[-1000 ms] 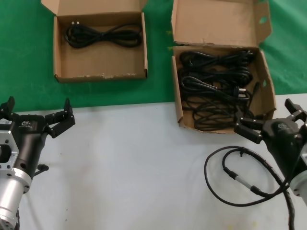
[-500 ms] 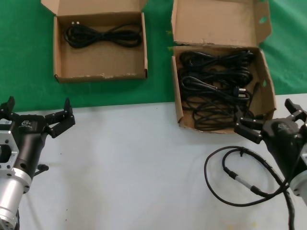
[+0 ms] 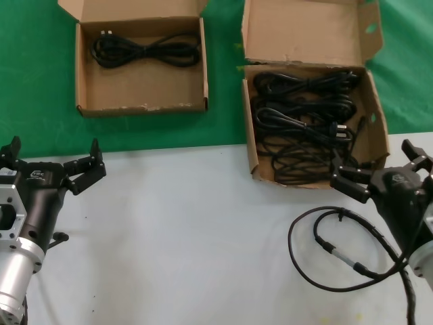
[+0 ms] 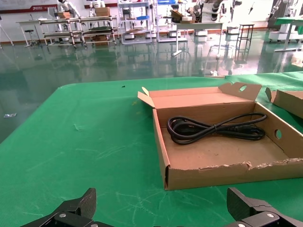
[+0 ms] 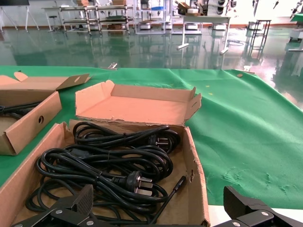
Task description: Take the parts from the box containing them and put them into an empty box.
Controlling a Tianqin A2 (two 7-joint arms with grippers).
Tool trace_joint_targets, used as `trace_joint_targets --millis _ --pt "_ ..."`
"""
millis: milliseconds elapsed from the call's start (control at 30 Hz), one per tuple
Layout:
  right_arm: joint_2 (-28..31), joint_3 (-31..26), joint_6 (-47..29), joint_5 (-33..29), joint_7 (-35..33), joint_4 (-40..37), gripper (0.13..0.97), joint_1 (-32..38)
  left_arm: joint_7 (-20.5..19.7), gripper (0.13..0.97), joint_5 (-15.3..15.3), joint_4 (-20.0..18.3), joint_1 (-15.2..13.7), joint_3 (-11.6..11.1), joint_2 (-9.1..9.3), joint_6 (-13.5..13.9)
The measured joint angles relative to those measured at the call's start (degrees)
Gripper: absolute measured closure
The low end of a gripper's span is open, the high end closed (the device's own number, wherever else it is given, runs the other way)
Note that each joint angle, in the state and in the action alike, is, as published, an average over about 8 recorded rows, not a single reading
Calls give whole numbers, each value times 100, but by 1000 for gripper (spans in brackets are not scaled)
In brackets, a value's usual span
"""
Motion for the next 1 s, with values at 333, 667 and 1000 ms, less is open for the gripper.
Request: trace_joint_targets --millis 333,667,1000 --pt "0 0 0 0 0 0 129 0 0 132 0 0 0 0 0 0" --pt "0 0 0 0 0 0 129 0 0 132 0 0 0 0 0 0" --pt "0 0 0 0 0 0 129 0 0 132 0 0 0 0 0 0"
